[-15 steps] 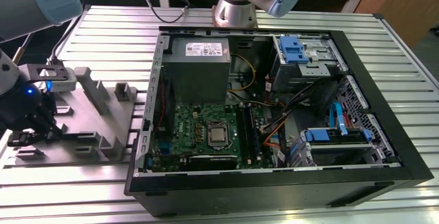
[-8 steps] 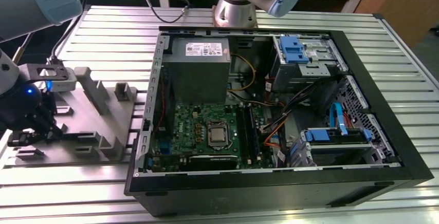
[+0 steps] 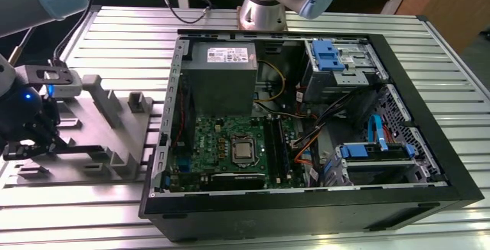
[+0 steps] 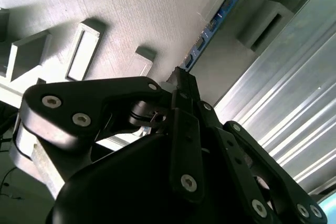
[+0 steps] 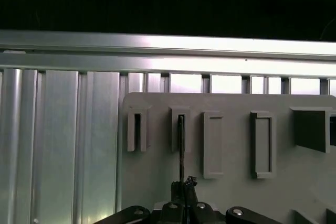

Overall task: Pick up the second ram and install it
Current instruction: 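Pick up the second ram and move it above second insertion slot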

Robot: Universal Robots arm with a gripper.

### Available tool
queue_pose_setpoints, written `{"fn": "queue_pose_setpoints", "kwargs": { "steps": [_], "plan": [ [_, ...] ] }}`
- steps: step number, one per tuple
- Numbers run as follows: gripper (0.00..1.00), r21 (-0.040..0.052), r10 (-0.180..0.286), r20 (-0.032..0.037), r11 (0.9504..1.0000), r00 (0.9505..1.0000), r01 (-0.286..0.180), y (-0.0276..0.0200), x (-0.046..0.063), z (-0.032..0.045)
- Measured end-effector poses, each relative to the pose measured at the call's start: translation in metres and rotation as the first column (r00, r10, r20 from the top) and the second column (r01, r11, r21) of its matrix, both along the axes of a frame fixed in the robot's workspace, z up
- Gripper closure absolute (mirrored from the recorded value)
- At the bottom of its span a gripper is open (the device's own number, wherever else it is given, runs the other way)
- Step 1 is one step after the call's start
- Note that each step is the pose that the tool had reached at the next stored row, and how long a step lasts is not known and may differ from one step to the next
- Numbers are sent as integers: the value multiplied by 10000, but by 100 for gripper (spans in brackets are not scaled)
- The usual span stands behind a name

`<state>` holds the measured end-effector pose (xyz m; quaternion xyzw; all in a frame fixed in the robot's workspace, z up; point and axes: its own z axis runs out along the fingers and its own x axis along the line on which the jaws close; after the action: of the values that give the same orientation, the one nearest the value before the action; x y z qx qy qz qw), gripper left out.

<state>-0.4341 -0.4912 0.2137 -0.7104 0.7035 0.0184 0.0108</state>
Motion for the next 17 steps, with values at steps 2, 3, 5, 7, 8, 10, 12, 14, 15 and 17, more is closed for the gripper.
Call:
{"fn": "queue_pose_setpoints", "kwargs": {
  "steps": [2,3,5,7,8,10,12,14,15,17],
  "plan": [
    [89,1,0,1,10000,10000,0,0,0,31],
    [89,1,0,1,10000,10000,0,0,1,50],
    [89,1,1,1,10000,10000,-1,1,1,83],
    [89,1,0,2,10000,10000,0,3,0,117],
    [89,1,0,2,10000,10000,0,4,0,140],
    [89,3,0,4,10000,10000,0,5,0,188],
    [89,4,0,3,10000,10000,-1,5,0,237],
    [89,4,0,3,10000,10000,0,7,0,285],
    [89,5,0,4,10000,10000,0,7,0,313],
    [89,5,0,6,10000,10000,0,10,0,374]
  ]
}}
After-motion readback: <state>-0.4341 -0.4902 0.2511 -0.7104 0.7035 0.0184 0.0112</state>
